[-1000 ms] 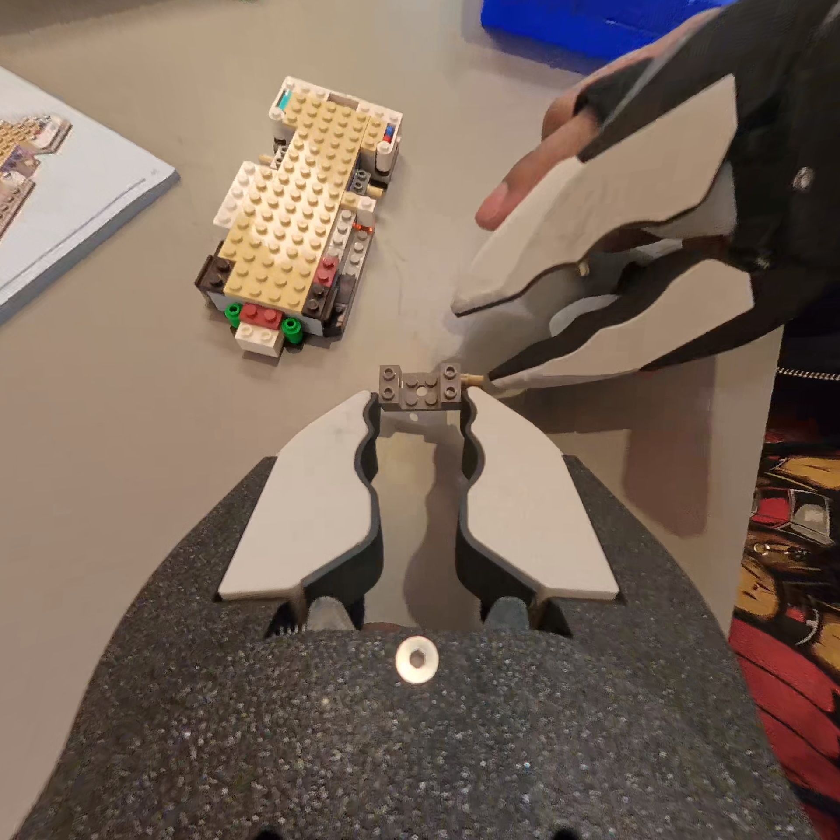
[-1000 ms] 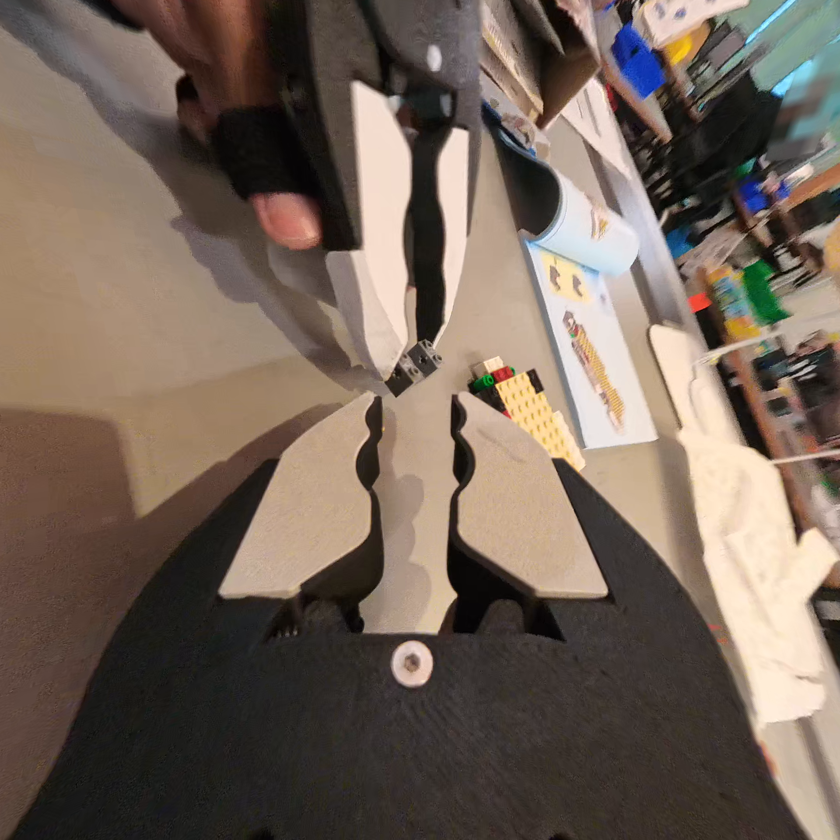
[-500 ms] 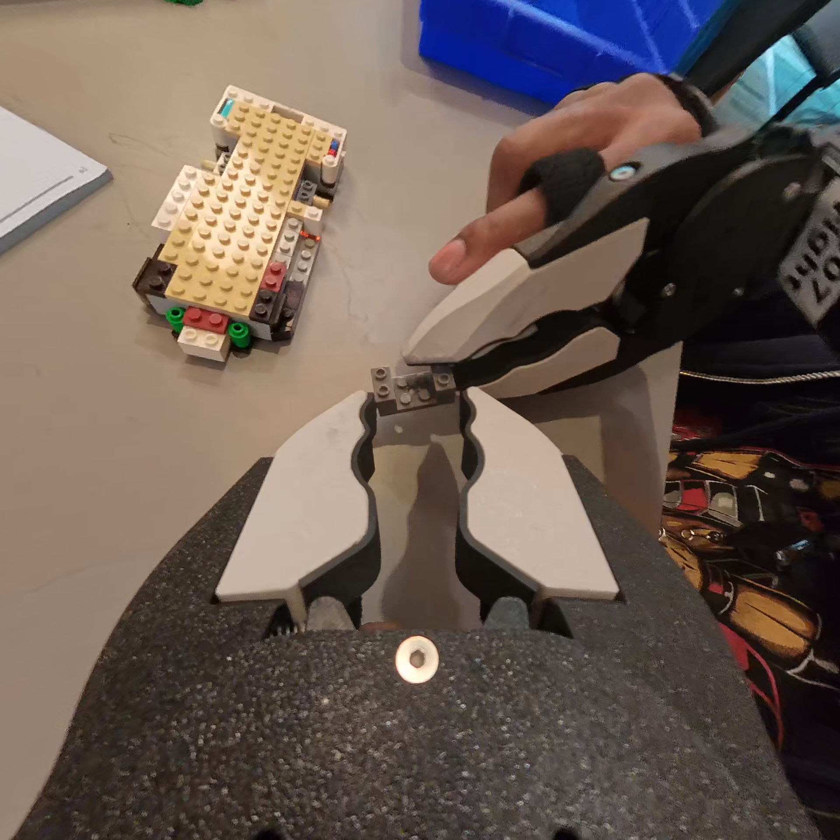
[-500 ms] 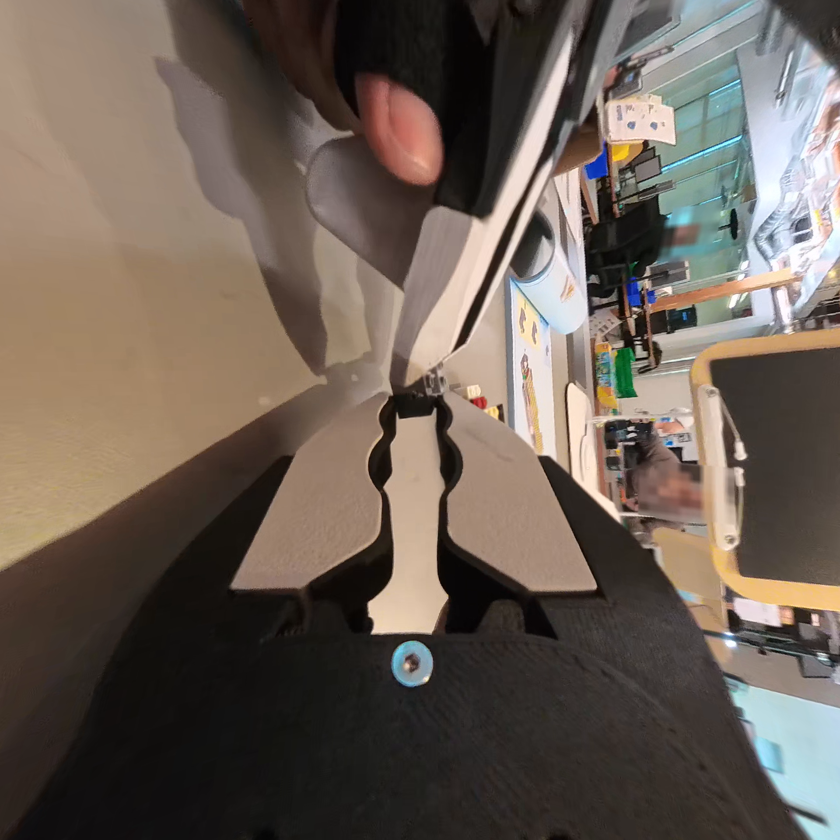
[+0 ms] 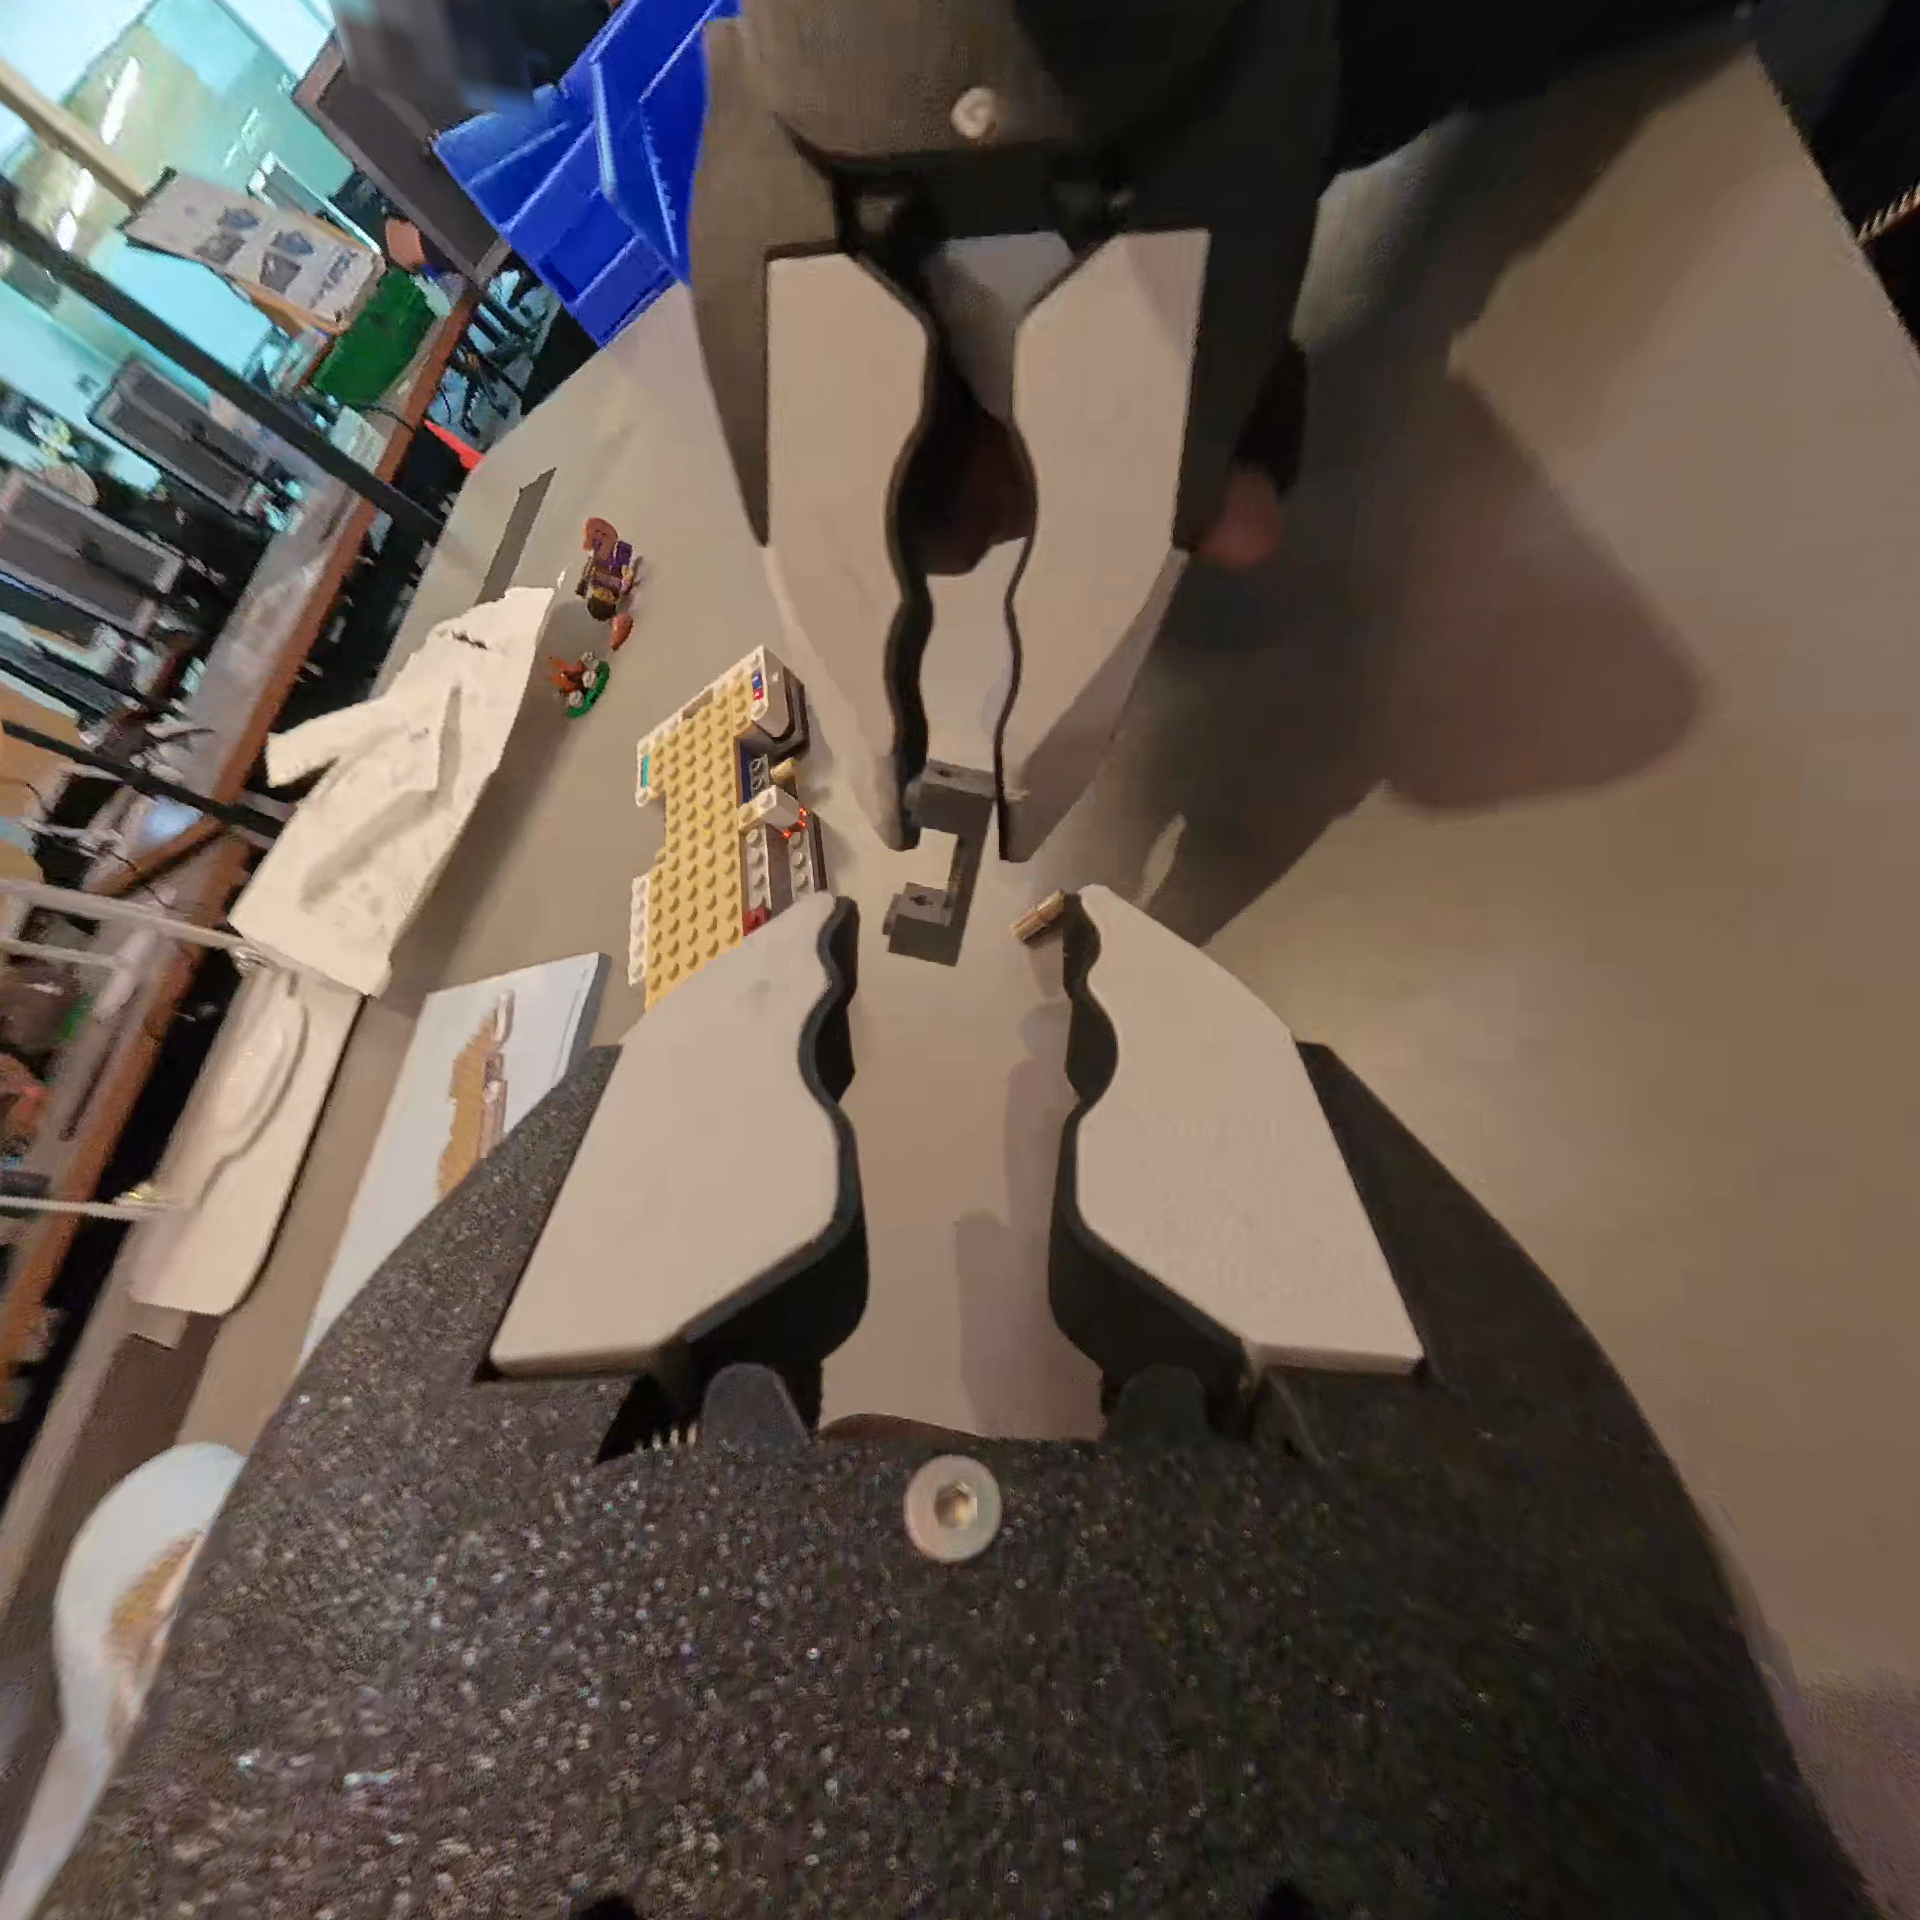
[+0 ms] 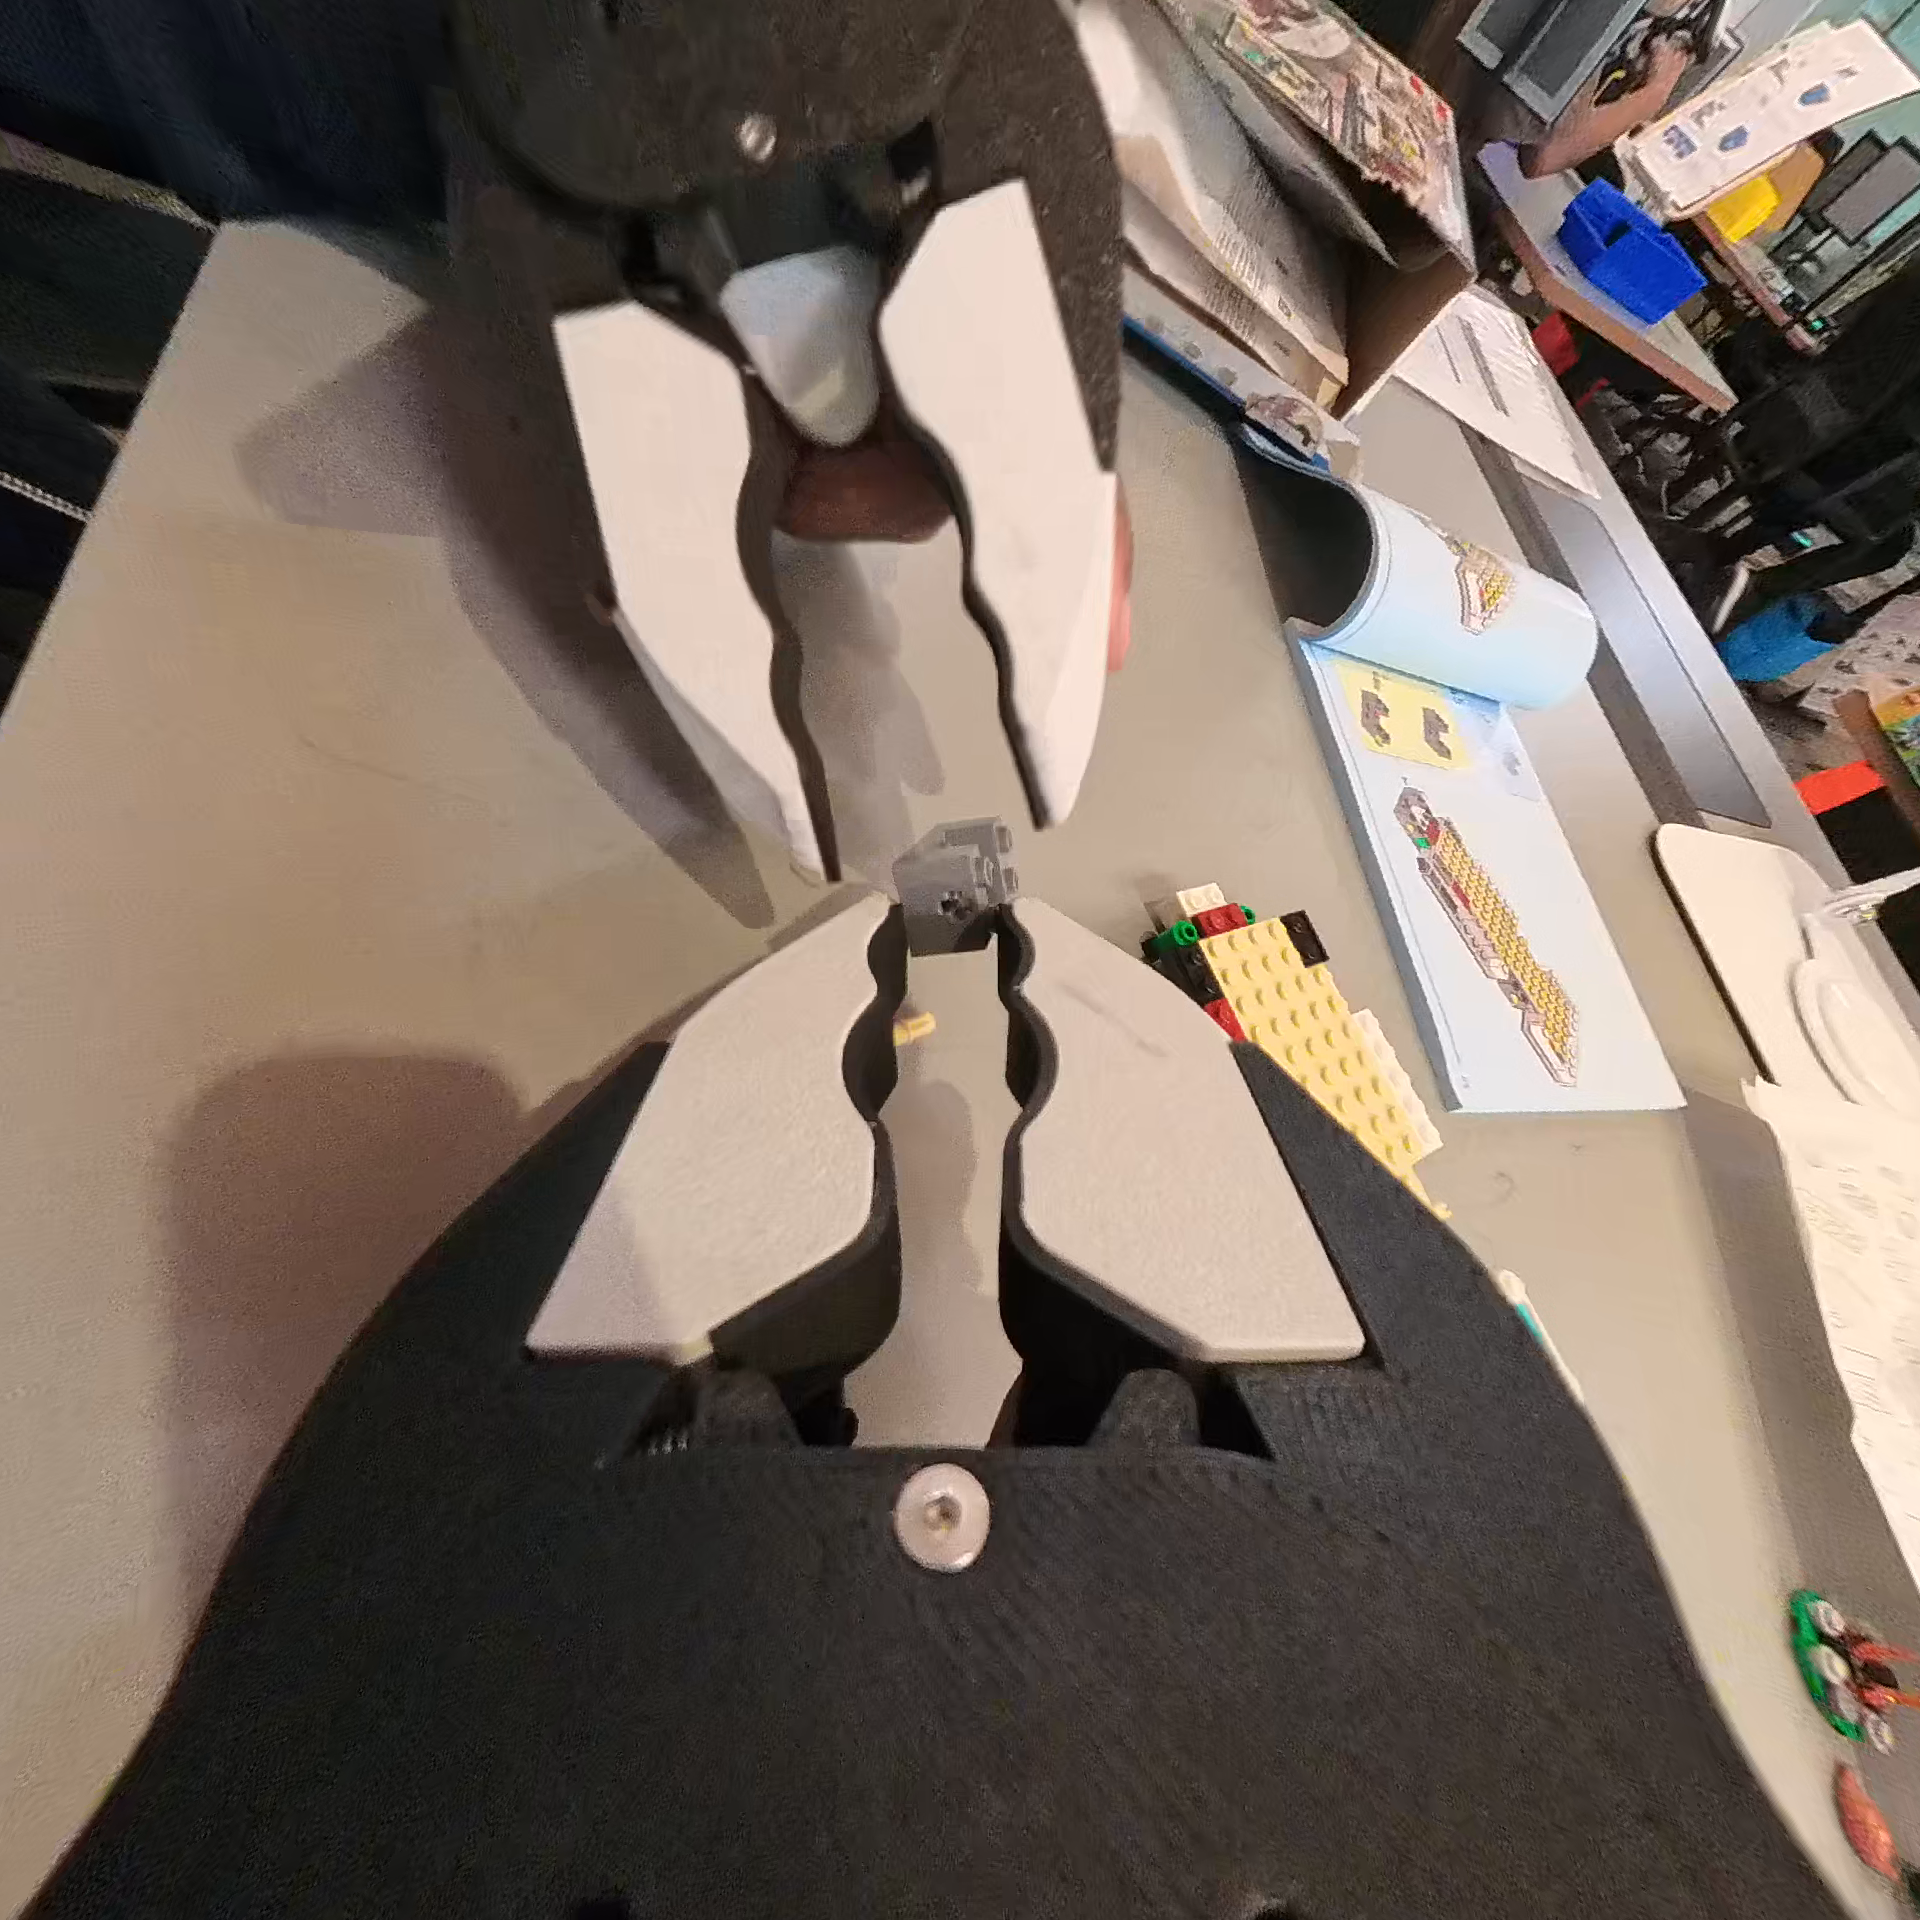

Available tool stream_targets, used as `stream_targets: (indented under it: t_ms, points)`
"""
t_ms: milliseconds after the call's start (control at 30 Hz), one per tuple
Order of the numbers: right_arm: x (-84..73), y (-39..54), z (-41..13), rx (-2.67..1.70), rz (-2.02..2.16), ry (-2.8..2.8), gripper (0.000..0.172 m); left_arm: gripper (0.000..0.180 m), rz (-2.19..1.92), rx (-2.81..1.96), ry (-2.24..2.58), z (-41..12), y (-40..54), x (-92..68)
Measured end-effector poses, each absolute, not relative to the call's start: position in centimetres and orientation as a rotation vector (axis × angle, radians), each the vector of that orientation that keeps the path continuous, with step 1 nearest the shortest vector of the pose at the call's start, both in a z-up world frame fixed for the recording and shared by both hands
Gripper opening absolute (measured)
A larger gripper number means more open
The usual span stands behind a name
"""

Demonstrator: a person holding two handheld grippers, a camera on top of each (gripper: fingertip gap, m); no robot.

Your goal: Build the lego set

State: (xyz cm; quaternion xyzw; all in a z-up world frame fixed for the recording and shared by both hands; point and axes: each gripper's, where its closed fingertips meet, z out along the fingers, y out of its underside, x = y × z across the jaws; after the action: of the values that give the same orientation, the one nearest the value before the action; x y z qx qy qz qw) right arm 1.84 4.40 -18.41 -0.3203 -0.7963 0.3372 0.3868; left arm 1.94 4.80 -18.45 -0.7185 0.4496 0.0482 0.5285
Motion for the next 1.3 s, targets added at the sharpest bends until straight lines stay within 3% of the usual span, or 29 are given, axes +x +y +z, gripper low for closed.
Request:
stream_targets:
  t_ms: [467, 933, 1300]
  points:
    - [1.9, 4.2, -18.2, -0.833, 0.928, -2.032, 0.016, 0.006, 0.166, -1.688, 1.102, -19.1, 4.9, 2.7]
    - [3.3, 5.8, -22.3, -1.443, 0.74, -2.092, 0.017, 0.005, 0.248, -1.948, 0.799, -19.3, 5.5, -1.0]
    - [2.6, 6.1, -22.8, -1.484, 0.601, -2.033, 0.013, 0.005, 0.232, -1.936, 0.734, -19.1, 5.1, -0.2]
